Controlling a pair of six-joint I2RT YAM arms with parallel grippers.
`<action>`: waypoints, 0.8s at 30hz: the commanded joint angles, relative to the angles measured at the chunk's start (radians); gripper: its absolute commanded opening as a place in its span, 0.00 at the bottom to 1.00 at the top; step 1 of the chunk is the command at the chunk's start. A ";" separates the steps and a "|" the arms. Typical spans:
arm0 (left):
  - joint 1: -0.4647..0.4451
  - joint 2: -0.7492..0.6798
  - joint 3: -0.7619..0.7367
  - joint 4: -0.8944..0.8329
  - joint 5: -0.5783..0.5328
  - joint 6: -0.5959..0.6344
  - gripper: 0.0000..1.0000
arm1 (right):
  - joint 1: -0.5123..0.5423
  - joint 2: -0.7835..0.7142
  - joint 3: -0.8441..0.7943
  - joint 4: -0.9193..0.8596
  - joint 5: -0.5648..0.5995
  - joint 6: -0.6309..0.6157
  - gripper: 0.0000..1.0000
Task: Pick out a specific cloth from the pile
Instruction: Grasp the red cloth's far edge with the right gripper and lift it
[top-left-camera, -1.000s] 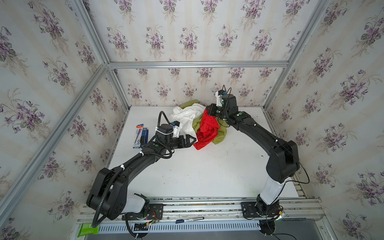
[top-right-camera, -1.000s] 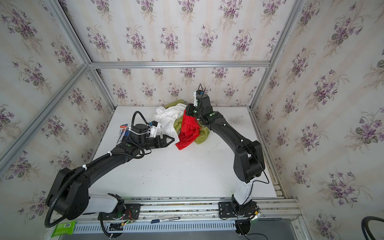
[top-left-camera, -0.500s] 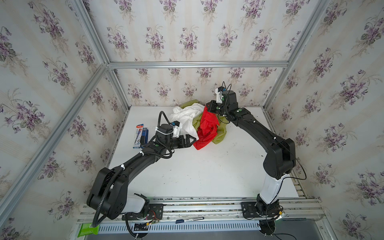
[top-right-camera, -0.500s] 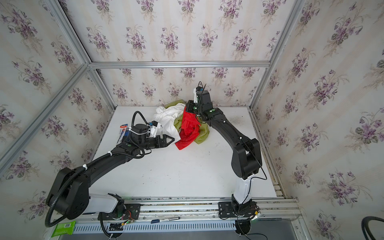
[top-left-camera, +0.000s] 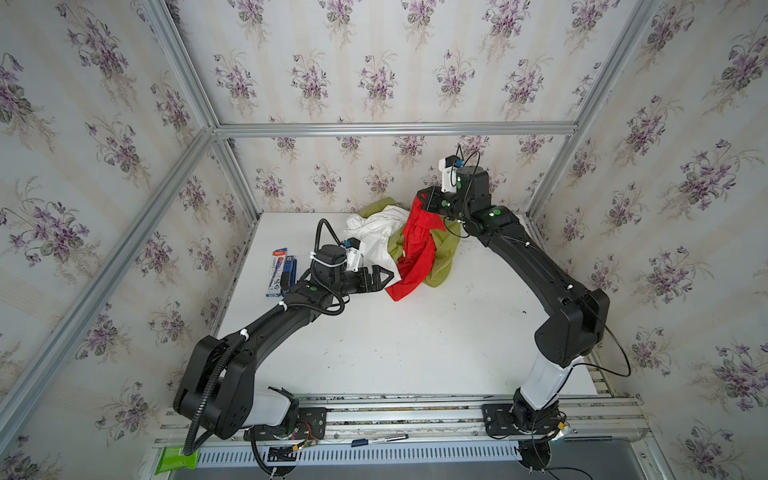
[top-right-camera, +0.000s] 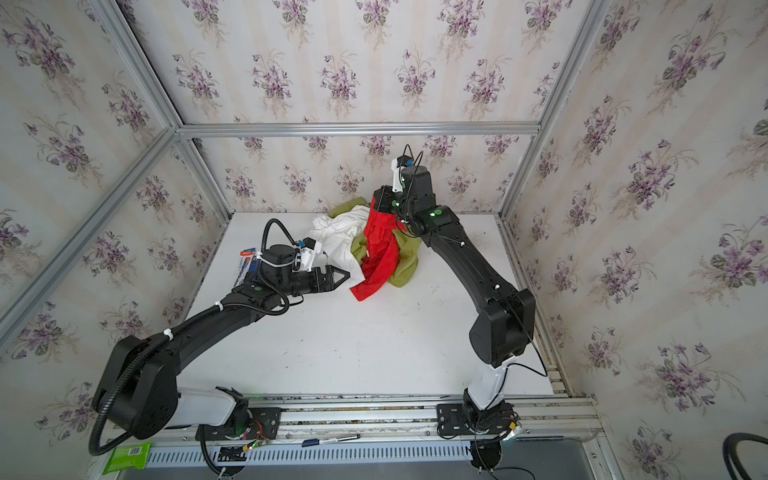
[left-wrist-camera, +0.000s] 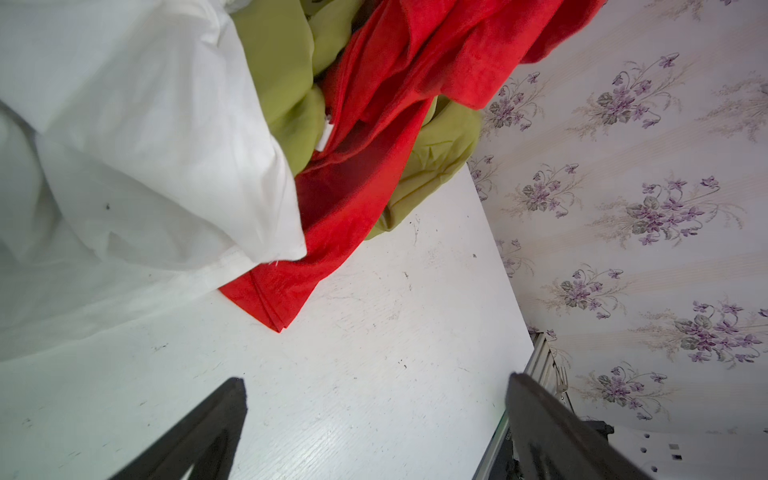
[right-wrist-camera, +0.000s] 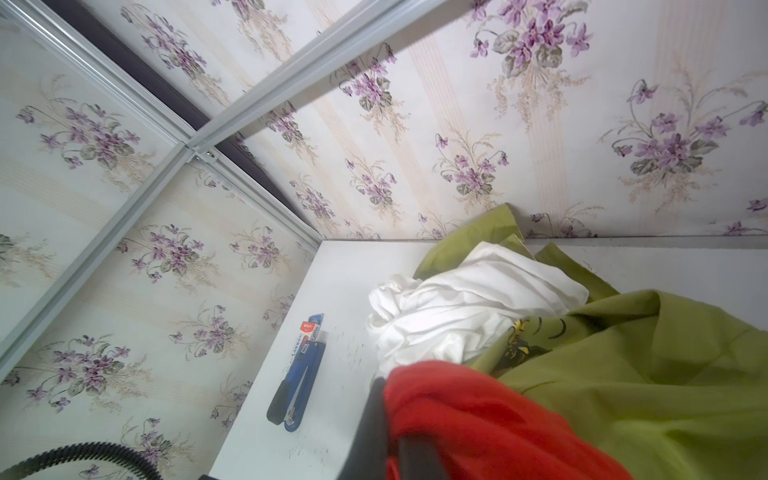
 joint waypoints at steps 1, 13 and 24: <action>0.001 -0.006 0.011 0.020 0.016 0.007 1.00 | 0.002 -0.026 0.030 0.041 -0.021 -0.013 0.00; 0.002 -0.012 0.040 0.018 0.039 0.015 1.00 | 0.006 -0.105 0.046 0.002 -0.050 -0.014 0.00; -0.011 -0.066 0.033 0.024 0.027 0.154 1.00 | 0.006 -0.163 0.046 -0.051 -0.153 -0.020 0.00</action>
